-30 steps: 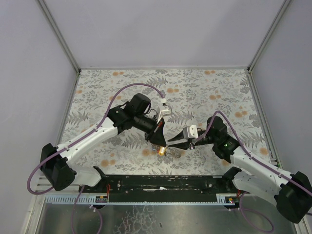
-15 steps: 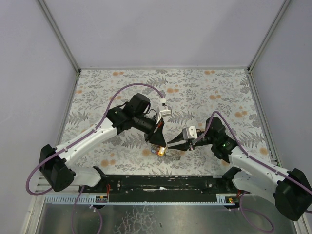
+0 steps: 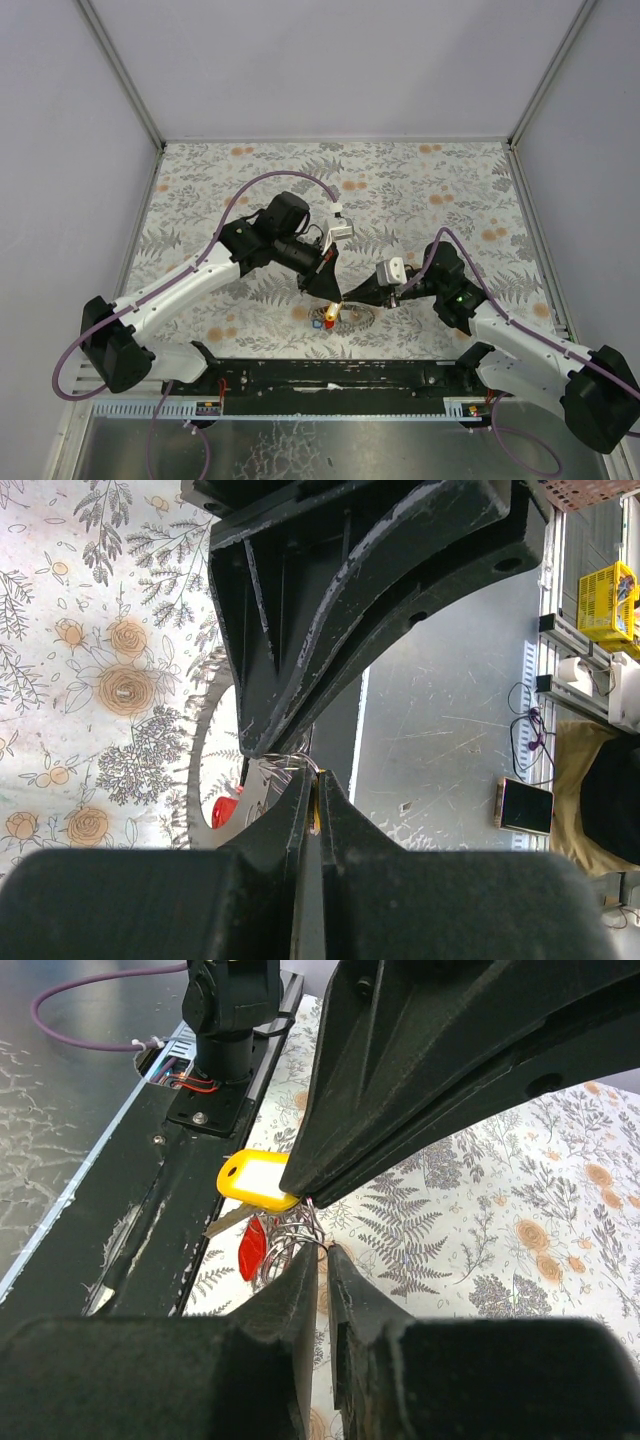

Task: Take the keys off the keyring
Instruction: Remove the key from the keyring.

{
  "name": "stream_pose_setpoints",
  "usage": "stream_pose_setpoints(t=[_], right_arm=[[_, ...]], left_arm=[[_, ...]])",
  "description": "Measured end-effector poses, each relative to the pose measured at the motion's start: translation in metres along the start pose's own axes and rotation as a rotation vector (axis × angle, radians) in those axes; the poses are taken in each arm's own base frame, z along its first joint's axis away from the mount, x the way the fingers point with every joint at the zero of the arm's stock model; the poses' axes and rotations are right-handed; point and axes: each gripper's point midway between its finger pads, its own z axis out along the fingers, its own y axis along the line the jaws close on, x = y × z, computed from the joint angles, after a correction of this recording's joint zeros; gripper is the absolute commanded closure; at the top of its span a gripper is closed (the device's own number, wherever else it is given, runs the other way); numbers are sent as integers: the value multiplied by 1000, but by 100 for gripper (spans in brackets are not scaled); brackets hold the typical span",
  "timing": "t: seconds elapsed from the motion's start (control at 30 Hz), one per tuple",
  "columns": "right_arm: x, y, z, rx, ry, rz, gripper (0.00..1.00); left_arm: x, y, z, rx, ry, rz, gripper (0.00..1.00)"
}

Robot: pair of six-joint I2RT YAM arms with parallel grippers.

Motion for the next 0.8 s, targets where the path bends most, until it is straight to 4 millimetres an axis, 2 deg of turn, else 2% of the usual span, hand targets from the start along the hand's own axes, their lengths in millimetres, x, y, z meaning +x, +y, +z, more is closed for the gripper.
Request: stream_pose_setpoints(t=[0.17,0.8], right_arm=[[-1,0,-1,-1,-1,-21,100],[-6,3,-5,-20,3,-169,100]], left_arm=[[0,-1,-1,0,0,-2,100],[-1,-1,-1,-1,0,-5,100]])
